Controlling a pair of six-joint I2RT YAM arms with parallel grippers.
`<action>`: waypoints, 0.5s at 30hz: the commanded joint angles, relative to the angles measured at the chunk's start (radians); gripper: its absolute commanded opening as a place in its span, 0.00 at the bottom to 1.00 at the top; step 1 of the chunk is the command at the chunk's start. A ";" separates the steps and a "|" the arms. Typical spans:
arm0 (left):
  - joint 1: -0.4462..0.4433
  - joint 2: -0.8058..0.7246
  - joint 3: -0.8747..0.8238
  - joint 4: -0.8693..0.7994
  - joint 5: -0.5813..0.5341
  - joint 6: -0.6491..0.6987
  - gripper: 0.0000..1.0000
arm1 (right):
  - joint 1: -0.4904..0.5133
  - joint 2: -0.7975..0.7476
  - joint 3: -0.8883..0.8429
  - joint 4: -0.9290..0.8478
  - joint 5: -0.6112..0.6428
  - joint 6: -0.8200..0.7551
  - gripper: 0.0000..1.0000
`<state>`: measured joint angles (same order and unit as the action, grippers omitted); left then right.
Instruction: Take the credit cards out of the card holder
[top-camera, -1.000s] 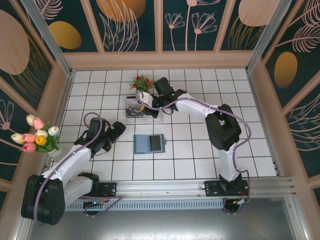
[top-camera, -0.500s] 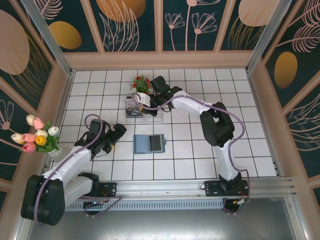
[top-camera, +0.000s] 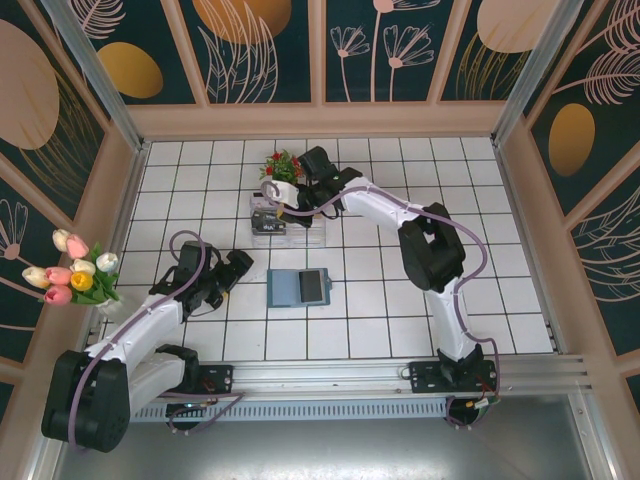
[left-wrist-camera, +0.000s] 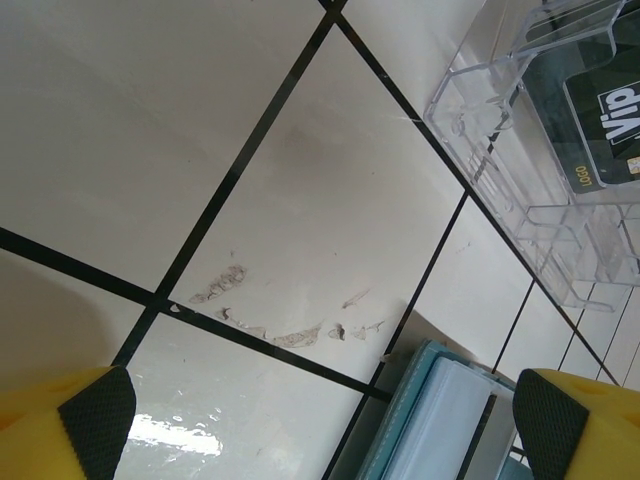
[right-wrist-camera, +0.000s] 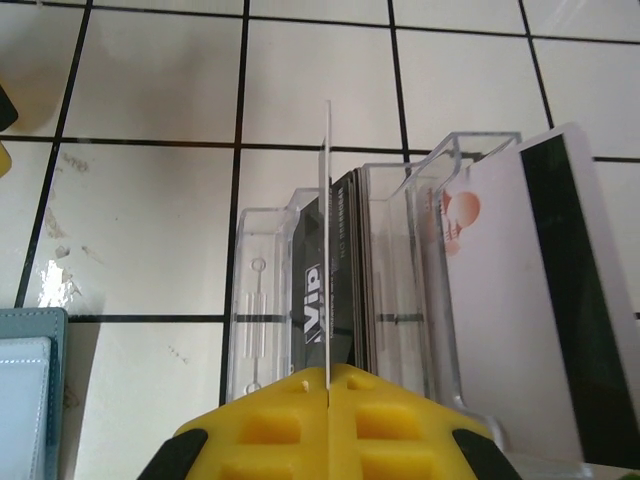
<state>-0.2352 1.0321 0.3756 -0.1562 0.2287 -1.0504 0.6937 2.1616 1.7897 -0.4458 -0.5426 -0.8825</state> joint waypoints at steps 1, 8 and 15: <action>0.006 -0.005 -0.017 0.023 0.018 0.009 0.99 | -0.003 0.019 0.031 -0.016 -0.036 -0.015 0.00; 0.006 -0.006 -0.021 0.027 0.021 0.013 0.98 | 0.001 0.040 0.033 -0.051 0.022 -0.039 0.00; 0.007 -0.006 -0.026 0.033 0.023 0.011 0.98 | 0.013 0.062 0.048 -0.075 0.073 -0.052 0.04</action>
<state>-0.2352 1.0321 0.3626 -0.1455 0.2386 -1.0504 0.6991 2.1868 1.8027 -0.4706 -0.5121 -0.9054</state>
